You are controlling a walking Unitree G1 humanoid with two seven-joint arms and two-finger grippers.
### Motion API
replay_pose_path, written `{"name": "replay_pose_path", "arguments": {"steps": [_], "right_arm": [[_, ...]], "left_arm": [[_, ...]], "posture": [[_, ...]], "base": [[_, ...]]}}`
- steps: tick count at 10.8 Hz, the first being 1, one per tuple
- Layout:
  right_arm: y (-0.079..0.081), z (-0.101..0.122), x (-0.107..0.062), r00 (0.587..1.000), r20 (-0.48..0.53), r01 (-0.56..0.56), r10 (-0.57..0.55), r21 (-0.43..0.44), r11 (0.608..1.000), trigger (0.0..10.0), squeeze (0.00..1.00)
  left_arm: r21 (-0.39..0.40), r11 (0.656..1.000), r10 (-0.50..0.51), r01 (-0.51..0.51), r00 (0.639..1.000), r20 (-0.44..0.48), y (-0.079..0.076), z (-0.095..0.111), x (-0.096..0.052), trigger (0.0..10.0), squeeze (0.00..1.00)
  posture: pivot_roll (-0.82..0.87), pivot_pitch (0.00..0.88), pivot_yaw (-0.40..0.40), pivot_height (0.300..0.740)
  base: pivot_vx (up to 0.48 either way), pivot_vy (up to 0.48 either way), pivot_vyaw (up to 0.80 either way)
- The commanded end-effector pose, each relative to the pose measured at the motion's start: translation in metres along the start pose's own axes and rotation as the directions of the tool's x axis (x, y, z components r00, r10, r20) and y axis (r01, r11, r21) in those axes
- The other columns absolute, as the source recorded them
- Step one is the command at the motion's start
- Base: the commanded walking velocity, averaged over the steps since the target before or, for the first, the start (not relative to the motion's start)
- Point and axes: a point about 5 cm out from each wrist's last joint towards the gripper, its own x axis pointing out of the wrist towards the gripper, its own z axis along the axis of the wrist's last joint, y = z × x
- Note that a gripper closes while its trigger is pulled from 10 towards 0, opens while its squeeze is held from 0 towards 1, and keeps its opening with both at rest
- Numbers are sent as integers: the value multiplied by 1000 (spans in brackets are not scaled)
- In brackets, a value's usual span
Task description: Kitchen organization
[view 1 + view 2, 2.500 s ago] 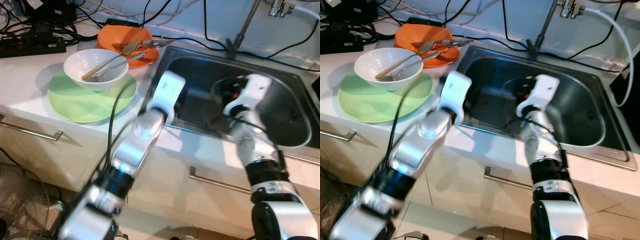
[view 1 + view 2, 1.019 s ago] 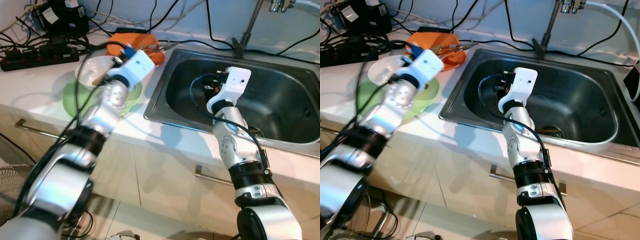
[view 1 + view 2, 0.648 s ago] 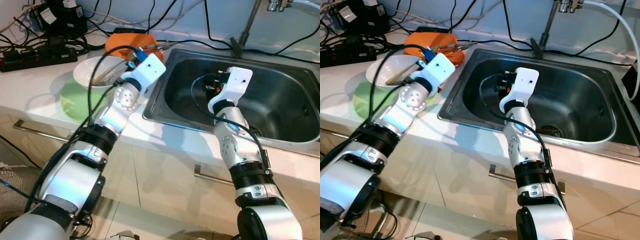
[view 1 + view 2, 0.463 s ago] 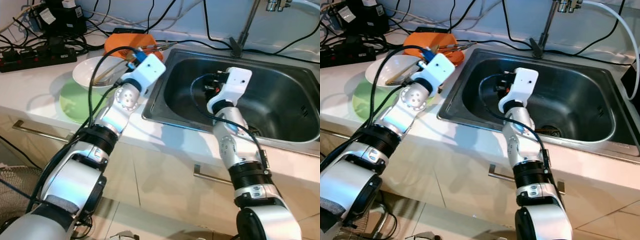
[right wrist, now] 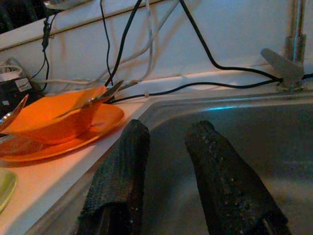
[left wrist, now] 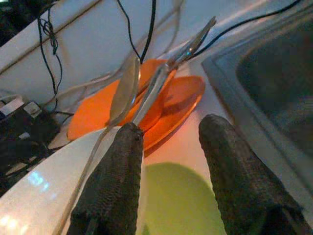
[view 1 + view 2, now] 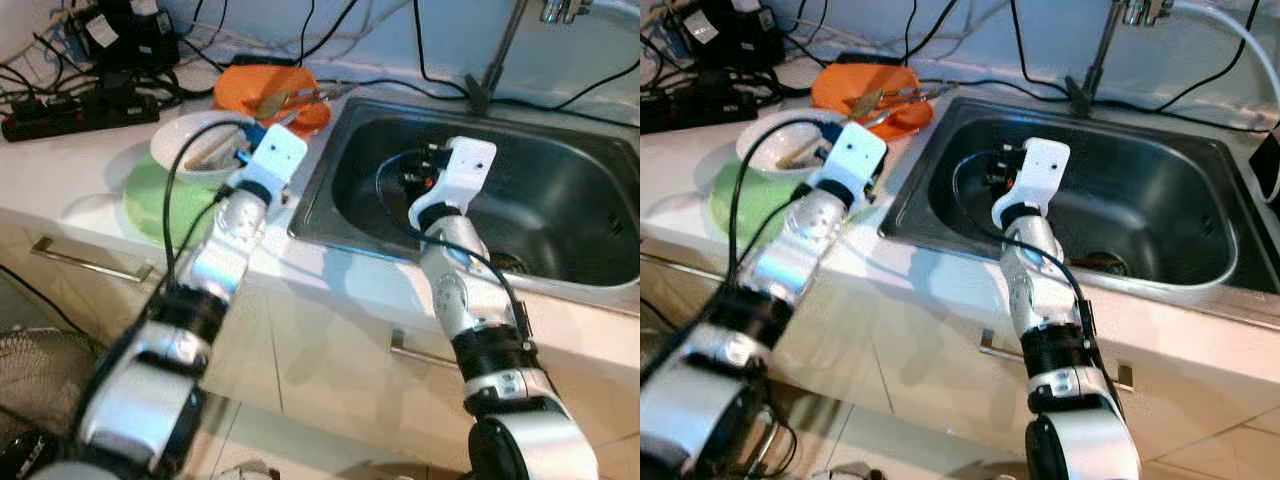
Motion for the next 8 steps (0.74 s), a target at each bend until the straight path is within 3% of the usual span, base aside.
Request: {"name": "replay_pose_path", "arguments": {"steps": [1,6,8], "right_arm": [[-5,-2,-2,1000,-1,17,-17,-4,1000,10000,0],[-4,-2,0,1000,-4,12,-12,2,1000,10000,0],[-4,-3,0,1000,-6,11,-11,5,1000,10000,0]], "left_arm": [[-21,1000,5,-5,1000,1,2,2,-2,10000,0],[-216,976,6,-20,998,-65,0,-8,-15,10000,0],[-227,974,15,-29,998,-63,2,-6,-20,10000,0]], "posture": [[107,18,16,740],[118,14,12,740],[122,16,9,740]], "base": [[0,0,0],[0,0,0],[0,0,0]]}}
